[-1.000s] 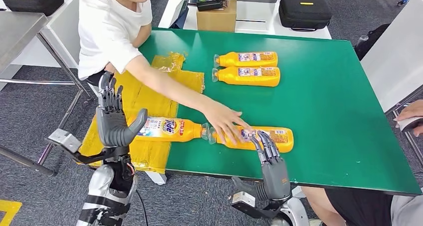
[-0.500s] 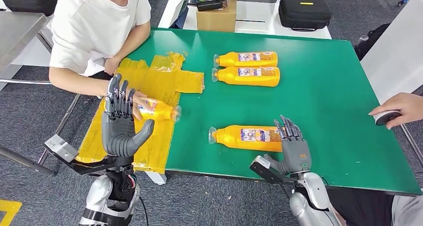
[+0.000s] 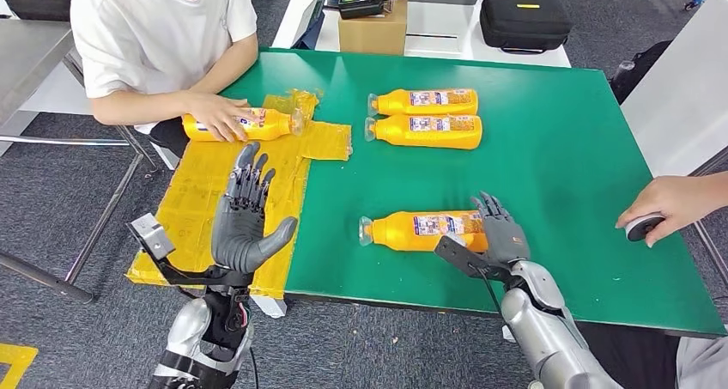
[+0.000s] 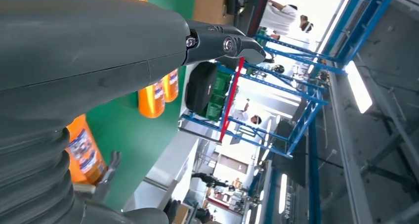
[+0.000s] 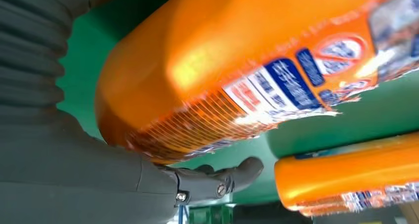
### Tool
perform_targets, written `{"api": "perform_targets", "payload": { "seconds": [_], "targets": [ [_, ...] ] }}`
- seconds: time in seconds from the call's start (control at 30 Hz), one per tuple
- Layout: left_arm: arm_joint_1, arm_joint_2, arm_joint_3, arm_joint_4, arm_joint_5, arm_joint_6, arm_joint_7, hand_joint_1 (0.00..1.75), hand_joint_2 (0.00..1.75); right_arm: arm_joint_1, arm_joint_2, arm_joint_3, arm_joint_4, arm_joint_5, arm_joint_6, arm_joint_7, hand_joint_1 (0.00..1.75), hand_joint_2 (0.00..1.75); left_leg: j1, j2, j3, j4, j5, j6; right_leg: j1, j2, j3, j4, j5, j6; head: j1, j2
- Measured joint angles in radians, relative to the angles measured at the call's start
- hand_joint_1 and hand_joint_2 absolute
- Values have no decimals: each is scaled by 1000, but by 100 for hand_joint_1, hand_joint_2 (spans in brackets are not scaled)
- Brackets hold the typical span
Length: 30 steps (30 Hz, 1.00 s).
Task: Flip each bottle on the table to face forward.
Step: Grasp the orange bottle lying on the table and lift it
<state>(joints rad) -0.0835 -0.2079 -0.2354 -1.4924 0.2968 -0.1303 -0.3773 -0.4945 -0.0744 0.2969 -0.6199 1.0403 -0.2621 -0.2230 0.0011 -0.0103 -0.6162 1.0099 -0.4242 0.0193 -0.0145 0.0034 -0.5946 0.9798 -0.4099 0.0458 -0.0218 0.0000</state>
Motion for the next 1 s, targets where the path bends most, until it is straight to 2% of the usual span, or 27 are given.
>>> {"api": "perform_targets", "payload": {
  "seconds": [0.17, 0.2, 0.3, 0.33, 0.5, 0.8, 1.0],
  "targets": [
    [-24, 0, -1, 40, 0, -10, -2, 0, 175, -72, 15, 18, 89, 7, 64, -12, 3, 175, 0, 2, 1, 0, 0, 0, 0, 0, 0, 0, 0, 0, 0, 0],
    [-29, 0, -1, 47, 0, -12, -5, 0, 175, -86, 16, 24, 104, 9, 74, -19, 38, 175, 0, 2, 1, 0, 0, 0, 0, 0, 1, 0, 0, 0, 0, 0],
    [-43, 0, -3, 65, -1, -19, -16, 0, 175, -118, 18, 44, 140, 11, 85, -46, 164, 175, 0, 2, 2, 0, 0, 0, 0, 0, 1, 0, 1, 0, 0, 0],
    [-48, 0, -4, 70, -1, -22, -18, 0, 175, -126, 19, 49, 148, 8, 86, -57, 173, 175, 0, 1, 2, 0, 0, 0, 0, 0, 1, 0, 1, 0, 0, 0],
    [-66, 0, -15, 88, -1, -34, -29, 0, 175, -151, 22, 70, 177, -11, 119, -101, 175, 175, 0, 1, 2, 0, 0, 0, 0, 0, 1, 0, 1, 0, 0, 0],
    [-85, 1, -44, 122, -18, -52, -55, 0, 175, -199, -8, 108, 217, -47, 268, -151, 175, 175, 0, 1, 2, 0, 0, 0, 0, 0, 2, 0, 1, 0, 0, 0],
    [-83, 6, -55, 136, -42, -45, -89, 0, 175, -208, -31, 134, 234, -73, 288, -174, 175, 175, 0, 0, 4, 0, 0, 0, 0, 0, 4, 0, 1, 0, 0, 0]
  ]
}}
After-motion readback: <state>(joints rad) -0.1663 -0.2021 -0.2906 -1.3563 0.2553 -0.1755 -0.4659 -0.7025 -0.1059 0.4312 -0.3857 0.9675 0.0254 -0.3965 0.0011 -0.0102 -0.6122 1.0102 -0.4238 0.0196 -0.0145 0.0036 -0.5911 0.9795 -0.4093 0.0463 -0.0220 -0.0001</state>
